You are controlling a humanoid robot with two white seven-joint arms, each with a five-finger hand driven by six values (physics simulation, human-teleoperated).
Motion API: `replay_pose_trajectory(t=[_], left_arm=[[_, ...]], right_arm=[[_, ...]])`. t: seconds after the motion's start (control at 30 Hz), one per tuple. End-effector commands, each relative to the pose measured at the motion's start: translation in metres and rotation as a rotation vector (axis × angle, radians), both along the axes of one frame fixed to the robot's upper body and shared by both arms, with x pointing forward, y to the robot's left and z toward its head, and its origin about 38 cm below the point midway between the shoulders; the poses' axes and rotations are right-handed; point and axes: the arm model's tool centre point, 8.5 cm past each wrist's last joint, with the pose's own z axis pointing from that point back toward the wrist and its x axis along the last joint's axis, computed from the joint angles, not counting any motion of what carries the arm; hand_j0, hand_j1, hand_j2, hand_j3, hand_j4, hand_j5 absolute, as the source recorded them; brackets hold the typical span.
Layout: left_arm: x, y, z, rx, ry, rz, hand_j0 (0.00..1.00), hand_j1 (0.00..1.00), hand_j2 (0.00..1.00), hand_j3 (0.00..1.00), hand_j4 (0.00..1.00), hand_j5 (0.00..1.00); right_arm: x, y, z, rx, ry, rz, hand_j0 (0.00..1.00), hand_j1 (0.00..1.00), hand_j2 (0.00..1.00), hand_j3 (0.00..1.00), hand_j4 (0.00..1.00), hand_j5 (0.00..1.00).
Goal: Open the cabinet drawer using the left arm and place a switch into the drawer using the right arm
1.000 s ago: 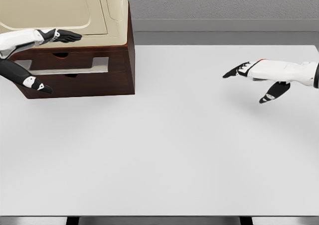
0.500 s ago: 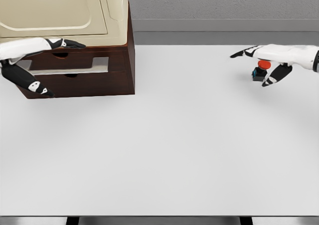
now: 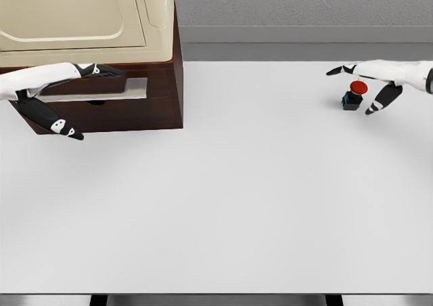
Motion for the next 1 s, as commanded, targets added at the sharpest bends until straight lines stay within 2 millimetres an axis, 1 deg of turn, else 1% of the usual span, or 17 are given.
replay_pose_trajectory(t=[0.0, 0.07, 0.13, 0.17, 0.3, 0.37, 0.4, 0.43, 0.47, 0.63, 0.67, 0.73, 0.8, 0.97], left_arm=[[0.000, 0.002, -0.003, 0.002, 0.012, 0.009, 1.00, 1.00, 1.00, 1.00, 1.00, 1.00], [-0.001, 0.005, -0.007, 0.002, 0.023, 0.018, 1.00, 1.00, 1.00, 1.00, 1.00, 1.00], [-0.001, 0.005, -0.007, 0.003, 0.023, 0.019, 1.00, 1.00, 1.00, 1.00, 1.00, 1.00], [-0.001, 0.006, -0.007, 0.002, 0.023, 0.022, 1.00, 1.00, 1.00, 1.00, 1.00, 1.00], [0.001, 0.008, -0.006, 0.001, 0.030, 0.039, 1.00, 1.00, 1.00, 1.00, 1.00, 1.00], [0.005, 0.011, -0.008, -0.002, 0.032, 0.052, 1.00, 1.00, 1.00, 1.00, 1.00, 1.00], [0.006, 0.013, -0.009, -0.001, 0.034, 0.060, 1.00, 1.00, 1.00, 1.00, 1.00, 1.00], [0.007, 0.011, -0.010, -0.008, 0.036, 0.057, 1.00, 1.00, 1.00, 1.00, 1.00, 1.00], [0.009, 0.009, -0.014, -0.021, 0.041, 0.058, 1.00, 1.00, 1.00, 1.00, 1.00, 1.00], [0.009, 0.007, -0.015, -0.026, 0.045, 0.055, 1.00, 1.00, 1.00, 1.00, 1.00, 1.00], [0.010, 0.005, -0.016, -0.032, 0.046, 0.050, 1.00, 1.00, 1.00, 1.00, 1.00, 1.00], [0.010, 0.002, -0.018, -0.036, 0.048, 0.044, 1.00, 1.00, 1.00, 1.00, 1.00, 1.00], [0.010, 0.002, -0.019, -0.035, 0.051, 0.044, 1.00, 1.00, 1.00, 1.00, 1.00, 1.00], [0.007, 0.002, -0.029, -0.039, 0.075, 0.044, 1.00, 1.00, 1.00, 1.00, 1.00, 1.00]], right_arm=[[0.003, 0.000, -0.013, -0.014, 0.030, -0.025, 1.00, 1.00, 1.00, 1.00, 1.00, 1.00], [0.006, 0.006, -0.014, -0.015, 0.030, -0.019, 1.00, 1.00, 1.00, 1.00, 1.00, 1.00], [0.009, 0.006, -0.013, -0.028, 0.031, -0.025, 1.00, 1.00, 1.00, 1.00, 1.00, 1.00], [0.011, 0.007, -0.017, -0.033, 0.042, -0.032, 1.00, 1.00, 1.00, 1.00, 1.00, 1.00], [0.011, 0.003, -0.019, -0.046, 0.050, -0.050, 1.00, 1.00, 1.00, 1.00, 1.00, 1.00], [0.013, 0.002, -0.016, -0.048, 0.047, -0.059, 1.00, 1.00, 1.00, 1.00, 1.00, 1.00], [0.013, 0.000, -0.018, -0.074, 0.052, -0.064, 1.00, 1.00, 1.00, 1.00, 1.00, 1.00], [0.014, 0.000, -0.018, -0.085, 0.056, -0.077, 1.00, 1.00, 1.00, 1.00, 1.00, 1.00], [0.016, 0.004, -0.018, -0.081, 0.056, -0.076, 1.00, 1.00, 1.00, 1.00, 1.00, 1.00], [0.019, 0.007, -0.015, -0.083, 0.054, -0.088, 1.00, 1.00, 1.00, 1.00, 1.00, 1.00], [0.019, 0.006, -0.015, -0.088, 0.056, -0.096, 1.00, 1.00, 1.00, 1.00, 1.00, 1.00], [0.020, 0.004, -0.017, -0.104, 0.061, -0.109, 1.00, 1.00, 1.00, 1.00, 1.00, 1.00], [0.021, 0.008, -0.019, -0.101, 0.065, -0.107, 1.00, 1.00, 1.00, 1.00, 1.00, 1.00], [0.020, 0.005, -0.023, -0.102, 0.077, -0.121, 1.00, 1.00, 1.00, 1.00, 1.00, 1.00]])
